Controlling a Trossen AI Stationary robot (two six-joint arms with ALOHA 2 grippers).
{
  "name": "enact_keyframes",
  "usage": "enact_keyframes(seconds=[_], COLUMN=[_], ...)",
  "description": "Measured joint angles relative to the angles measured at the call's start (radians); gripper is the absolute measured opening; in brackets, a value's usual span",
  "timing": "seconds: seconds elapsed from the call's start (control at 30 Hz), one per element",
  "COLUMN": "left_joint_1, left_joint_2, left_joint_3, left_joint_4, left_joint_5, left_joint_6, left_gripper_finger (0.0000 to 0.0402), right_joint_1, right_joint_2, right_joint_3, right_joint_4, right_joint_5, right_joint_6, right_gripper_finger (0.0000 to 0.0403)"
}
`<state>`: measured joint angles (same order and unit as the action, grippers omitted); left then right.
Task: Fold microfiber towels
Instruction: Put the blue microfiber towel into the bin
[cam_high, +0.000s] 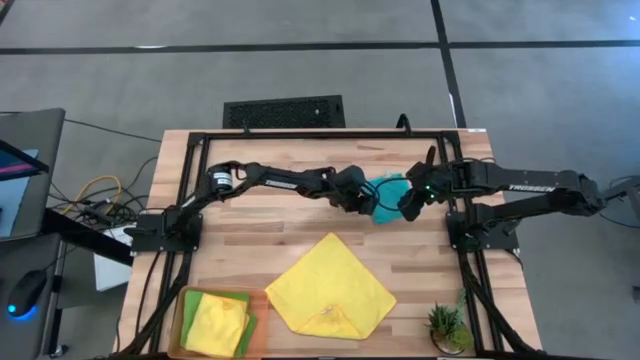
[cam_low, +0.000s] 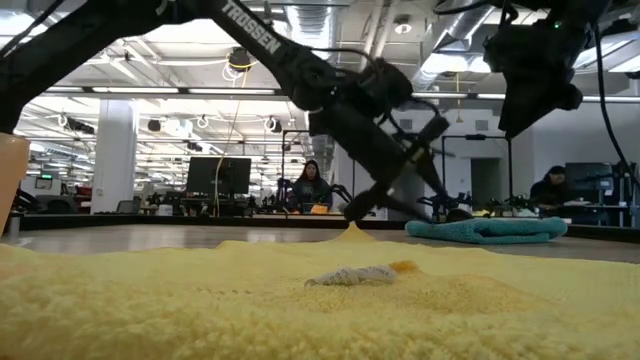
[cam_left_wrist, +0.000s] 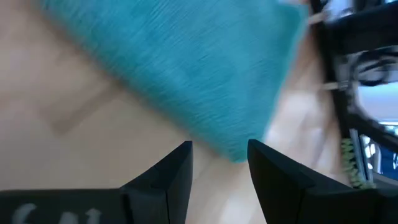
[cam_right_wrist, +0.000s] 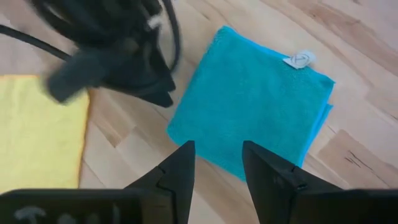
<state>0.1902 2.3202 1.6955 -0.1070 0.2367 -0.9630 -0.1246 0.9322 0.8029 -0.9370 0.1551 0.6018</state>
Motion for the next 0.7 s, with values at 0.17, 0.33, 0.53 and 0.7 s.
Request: enact_keyframes(seconds=[0.17,0.33,0.53,0.7], left_joint_1=[0.004,0.004,0.004,0.008], left_joint_2=[0.034,0.040,0.040,0.050], left_joint_3=[0.001,0.000,0.000,0.000], left_joint_4=[0.012,0.013,0.021,0.061], left_joint_5=[0.016,-0.009,-0.063,-0.067], left_joint_6=[-0.050,-0.058,-0.089,-0.116], left_gripper_finger=[0.0146,0.0146,0.0146,0.0146], right_joint_1=[0.000,-0.001,-0.001,-0.001], right_joint_2=[0.003,0.005,0.004,0.004], right_joint_3=[0.000,0.000,0.000,0.000], right_joint_4=[0.001,0.000,0.002,0.003], right_joint_5=[0.000,0.000,0.000,0.000], right_joint_6=[0.000,0.000,0.000,0.001], right_gripper_finger=[0.0159,0.0157,0.0155,0.0154])
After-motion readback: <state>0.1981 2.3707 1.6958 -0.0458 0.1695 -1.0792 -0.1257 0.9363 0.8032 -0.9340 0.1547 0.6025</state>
